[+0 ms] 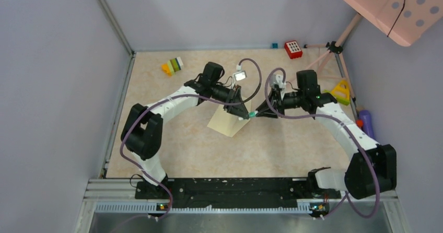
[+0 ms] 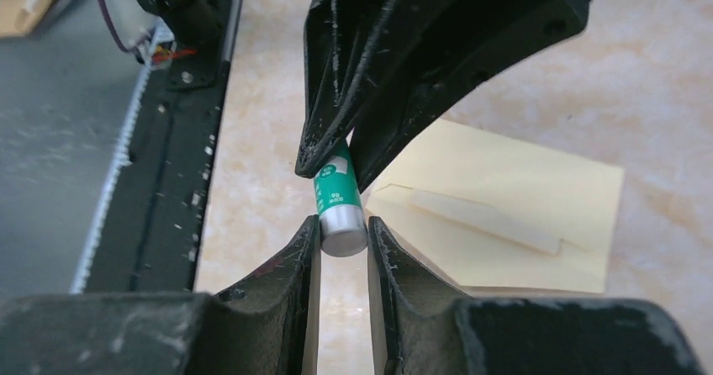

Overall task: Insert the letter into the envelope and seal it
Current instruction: Screw the solid glue.

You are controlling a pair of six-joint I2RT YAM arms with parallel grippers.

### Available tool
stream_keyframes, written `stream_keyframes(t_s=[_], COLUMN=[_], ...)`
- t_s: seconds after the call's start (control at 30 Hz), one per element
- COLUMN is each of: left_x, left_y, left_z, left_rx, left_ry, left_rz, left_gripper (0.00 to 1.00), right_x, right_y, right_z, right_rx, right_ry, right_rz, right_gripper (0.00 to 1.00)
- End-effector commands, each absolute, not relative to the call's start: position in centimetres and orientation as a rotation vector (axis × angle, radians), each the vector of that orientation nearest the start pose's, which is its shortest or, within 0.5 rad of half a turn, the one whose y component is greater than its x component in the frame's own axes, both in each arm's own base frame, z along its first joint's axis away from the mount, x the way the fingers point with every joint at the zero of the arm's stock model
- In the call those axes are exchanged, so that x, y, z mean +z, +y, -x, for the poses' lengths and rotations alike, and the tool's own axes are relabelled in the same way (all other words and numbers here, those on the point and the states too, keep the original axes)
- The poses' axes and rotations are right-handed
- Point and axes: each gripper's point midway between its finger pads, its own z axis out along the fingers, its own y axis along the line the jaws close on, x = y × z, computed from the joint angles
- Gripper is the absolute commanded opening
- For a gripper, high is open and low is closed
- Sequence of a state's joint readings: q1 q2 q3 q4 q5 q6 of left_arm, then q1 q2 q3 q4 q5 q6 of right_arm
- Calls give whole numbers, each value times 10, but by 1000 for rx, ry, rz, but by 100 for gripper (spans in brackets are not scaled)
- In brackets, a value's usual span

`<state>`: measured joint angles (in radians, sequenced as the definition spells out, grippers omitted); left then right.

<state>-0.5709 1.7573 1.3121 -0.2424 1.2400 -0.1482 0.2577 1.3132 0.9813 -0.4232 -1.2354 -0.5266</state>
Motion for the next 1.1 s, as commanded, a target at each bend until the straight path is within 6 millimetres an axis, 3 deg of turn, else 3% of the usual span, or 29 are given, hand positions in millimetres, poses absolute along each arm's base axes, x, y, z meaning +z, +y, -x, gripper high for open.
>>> stream_keyframes(t_s=[0.0,0.1,0.2,0.27,0.33,0.43,0.6,0.73,0.9,1.07], left_x=[230,231,231,230,229,226,220,217,212,209], left_y=[-349,-349,-349,-350,-350,-348,-341,-336,-334,-337], left_z=[-223,-222,-223,-225,-226,-234,-250,-265,-270,-267], left_rx=[-1921,-1942,-1934,-1915,-1879,-1737,-1477,-1310,-1226,-1210], left_ry=[1845,1839,1839,1843,1844,1859,1891,1892,1898,1892], left_rz=[-1180,-1183,-1181,-1176,-1177,-1189,-1167,-1150,-1149,-1178], left_gripper=[14,14,14,14,14,14,14,13,13,13], right_x=[217,216,226,238,247,256,248,233,215,207], right_y=[224,224,223,223,223,221,222,229,235,236], right_z=[-242,-238,-239,-243,-243,-240,-246,-258,-263,-263], right_rx=[915,829,800,802,842,982,1274,1488,1692,1749], right_ry=[1219,1133,1120,1150,1207,1348,1678,1915,2067,2083], right_rz=[1471,1505,1464,1406,1345,1251,1055,851,755,738], right_gripper=[20,24,61,73,75,76,72,62,51,49])
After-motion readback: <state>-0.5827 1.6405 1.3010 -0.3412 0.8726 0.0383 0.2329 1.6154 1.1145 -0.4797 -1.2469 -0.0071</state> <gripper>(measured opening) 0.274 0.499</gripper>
